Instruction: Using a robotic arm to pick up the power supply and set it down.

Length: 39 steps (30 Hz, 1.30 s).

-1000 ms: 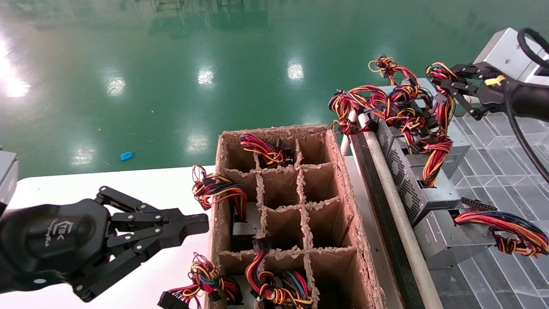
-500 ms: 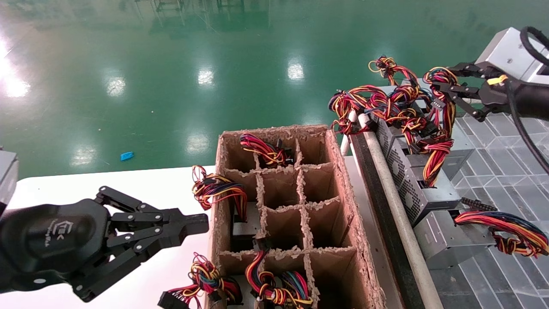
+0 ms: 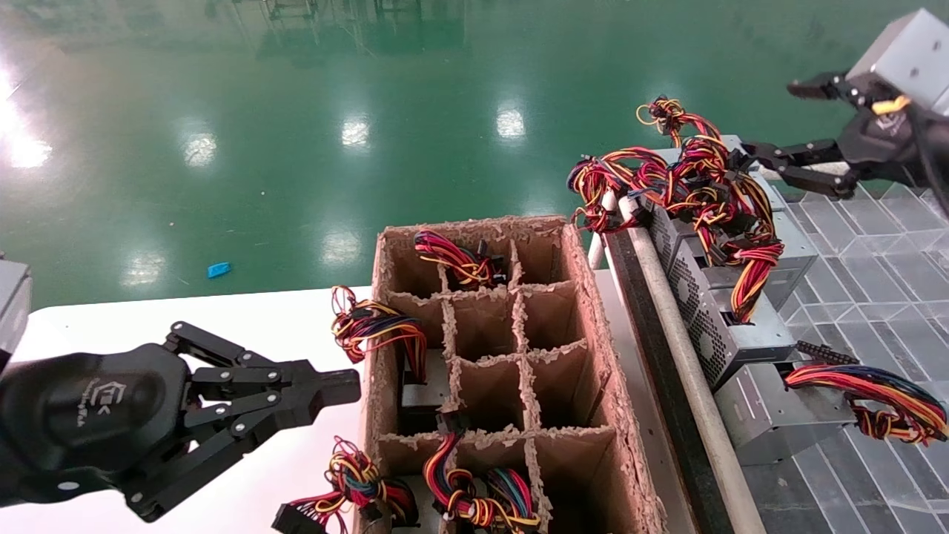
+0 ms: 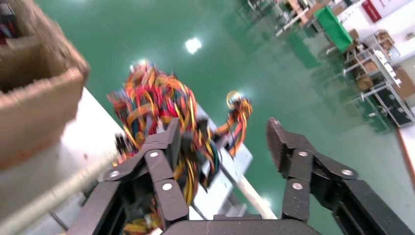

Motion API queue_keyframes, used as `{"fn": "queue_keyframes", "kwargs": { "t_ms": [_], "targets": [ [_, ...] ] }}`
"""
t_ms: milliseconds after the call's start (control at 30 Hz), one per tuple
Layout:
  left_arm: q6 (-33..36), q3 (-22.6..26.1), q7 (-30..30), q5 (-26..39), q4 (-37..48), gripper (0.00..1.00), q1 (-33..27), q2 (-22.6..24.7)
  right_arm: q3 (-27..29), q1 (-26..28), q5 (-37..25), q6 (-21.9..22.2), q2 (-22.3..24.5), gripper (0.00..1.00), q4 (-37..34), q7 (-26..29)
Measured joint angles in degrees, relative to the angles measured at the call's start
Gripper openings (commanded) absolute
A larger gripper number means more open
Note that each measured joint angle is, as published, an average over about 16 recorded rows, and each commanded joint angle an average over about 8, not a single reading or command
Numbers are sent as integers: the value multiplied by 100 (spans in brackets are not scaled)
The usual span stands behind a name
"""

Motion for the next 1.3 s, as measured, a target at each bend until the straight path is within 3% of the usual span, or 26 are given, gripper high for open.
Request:
{"fn": "queue_keyframes", "kwargs": {
  "t_ms": [300, 600, 633, 867, 900, 1300],
  "targets": [
    [0, 0, 0, 0, 0, 0, 0, 0, 417, -307, 572, -238, -22, 100, 23, -356],
    [0, 0, 0, 0, 0, 0, 0, 0, 1148, -933, 964, -926, -197, 100, -15, -534],
    [0, 0, 0, 0, 0, 7, 0, 0, 1239, -1013, 1009, -1013, -220, 100, -20, -548],
    [0, 0, 0, 0, 0, 94, 0, 0, 1884, -1571, 1323, -1626, -383, 100, -58, -643],
    [0, 0, 0, 0, 0, 100, 0, 0, 1978, -1652, 1369, -1715, -406, 100, -64, -657],
    [0, 0, 0, 0, 0, 100, 0, 0, 3081, -2608, 1906, -2765, -684, 100, -129, -819]
  ]
}}
